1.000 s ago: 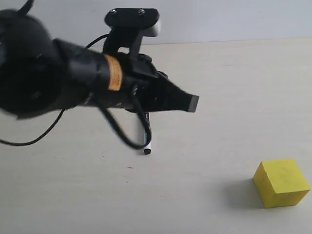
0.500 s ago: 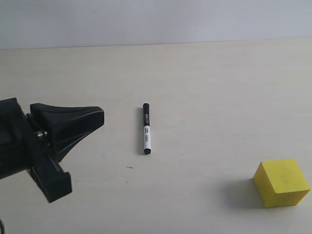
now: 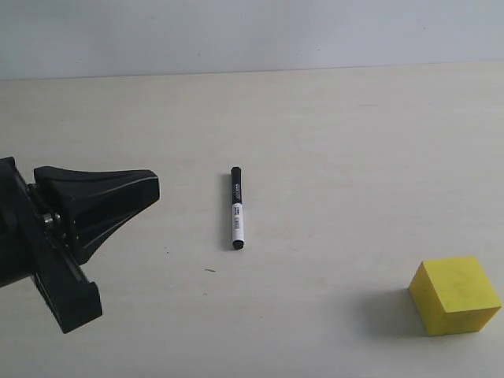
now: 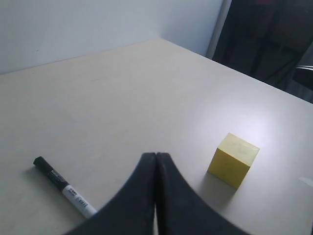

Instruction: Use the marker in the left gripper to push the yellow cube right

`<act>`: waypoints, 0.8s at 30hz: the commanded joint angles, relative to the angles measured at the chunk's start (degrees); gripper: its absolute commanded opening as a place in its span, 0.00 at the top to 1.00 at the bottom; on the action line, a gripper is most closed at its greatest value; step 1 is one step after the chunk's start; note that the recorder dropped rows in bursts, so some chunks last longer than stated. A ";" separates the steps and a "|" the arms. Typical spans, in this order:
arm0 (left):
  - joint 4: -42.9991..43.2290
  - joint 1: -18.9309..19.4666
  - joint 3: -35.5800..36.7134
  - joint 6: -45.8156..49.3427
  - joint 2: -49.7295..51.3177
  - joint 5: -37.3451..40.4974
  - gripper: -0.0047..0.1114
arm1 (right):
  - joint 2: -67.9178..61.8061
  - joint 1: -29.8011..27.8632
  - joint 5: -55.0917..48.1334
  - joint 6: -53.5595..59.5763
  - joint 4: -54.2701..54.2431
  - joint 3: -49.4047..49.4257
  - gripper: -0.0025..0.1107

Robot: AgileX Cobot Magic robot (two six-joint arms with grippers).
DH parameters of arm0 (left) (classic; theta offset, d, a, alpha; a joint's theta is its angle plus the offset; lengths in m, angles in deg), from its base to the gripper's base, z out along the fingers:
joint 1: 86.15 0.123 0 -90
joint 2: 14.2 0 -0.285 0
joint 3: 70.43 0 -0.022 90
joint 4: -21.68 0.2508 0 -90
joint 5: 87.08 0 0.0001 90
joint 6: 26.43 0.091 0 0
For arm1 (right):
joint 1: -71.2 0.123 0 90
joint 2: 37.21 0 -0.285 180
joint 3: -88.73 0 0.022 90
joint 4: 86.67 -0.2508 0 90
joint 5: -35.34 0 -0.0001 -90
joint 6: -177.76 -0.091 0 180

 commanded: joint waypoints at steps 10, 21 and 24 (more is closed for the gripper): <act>2.71 23.19 0.31 -5.40 -12.64 8.60 0.96 | 0.33 -0.33 0.84 0.06 0.03 0.24 0.98; 2.71 43.58 0.31 -5.05 -32.36 37.13 0.96 | 0.33 -0.33 0.84 0.06 0.03 0.24 0.98; 2.60 46.17 0.31 -5.05 -36.50 39.26 0.96 | 0.33 -0.33 0.84 0.06 0.03 0.24 0.98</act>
